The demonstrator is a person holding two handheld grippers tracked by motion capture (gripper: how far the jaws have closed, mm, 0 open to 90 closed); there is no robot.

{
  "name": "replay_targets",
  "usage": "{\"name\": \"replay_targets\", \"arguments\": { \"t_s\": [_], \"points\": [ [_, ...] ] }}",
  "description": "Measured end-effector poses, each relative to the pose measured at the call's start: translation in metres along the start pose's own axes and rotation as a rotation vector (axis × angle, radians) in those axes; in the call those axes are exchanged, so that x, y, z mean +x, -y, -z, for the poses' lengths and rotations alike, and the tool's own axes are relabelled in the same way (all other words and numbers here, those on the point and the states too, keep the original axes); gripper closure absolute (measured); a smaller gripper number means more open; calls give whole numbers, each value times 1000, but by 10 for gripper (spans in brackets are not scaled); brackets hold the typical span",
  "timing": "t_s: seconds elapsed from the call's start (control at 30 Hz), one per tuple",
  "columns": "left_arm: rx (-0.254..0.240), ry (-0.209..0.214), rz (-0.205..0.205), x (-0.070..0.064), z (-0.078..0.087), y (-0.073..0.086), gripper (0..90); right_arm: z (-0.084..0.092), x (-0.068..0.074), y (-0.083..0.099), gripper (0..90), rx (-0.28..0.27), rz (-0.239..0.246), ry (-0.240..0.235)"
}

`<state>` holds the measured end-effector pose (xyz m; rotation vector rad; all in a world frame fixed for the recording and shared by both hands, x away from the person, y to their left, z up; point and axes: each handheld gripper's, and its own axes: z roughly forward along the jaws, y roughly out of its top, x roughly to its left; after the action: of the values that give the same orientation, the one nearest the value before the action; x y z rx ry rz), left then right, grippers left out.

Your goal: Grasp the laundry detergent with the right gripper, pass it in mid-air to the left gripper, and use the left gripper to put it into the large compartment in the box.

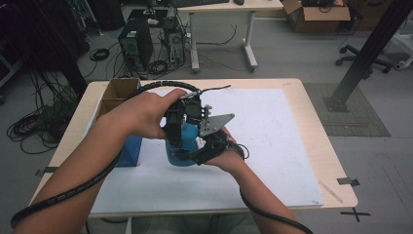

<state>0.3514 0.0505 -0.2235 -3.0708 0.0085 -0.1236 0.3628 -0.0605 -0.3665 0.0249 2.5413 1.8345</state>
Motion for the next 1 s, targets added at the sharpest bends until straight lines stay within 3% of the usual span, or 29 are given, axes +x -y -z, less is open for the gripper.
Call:
{"name": "replay_targets", "arguments": {
  "t_s": [0.4,0.77,0.9,1.0],
  "points": [
    [-5,9,21,2,1,2,386,0,2,0,248,0,10,-5],
    [-14,10,50,8,4,11,385,15,1,1,166,14,-2,-3],
    [-10,15,64,10,6,15,385,22,1,-1,124,30,8,4],
    [-14,20,88,14,9,19,385,28,2,-5,72,84,23,-4]
  ]
}}
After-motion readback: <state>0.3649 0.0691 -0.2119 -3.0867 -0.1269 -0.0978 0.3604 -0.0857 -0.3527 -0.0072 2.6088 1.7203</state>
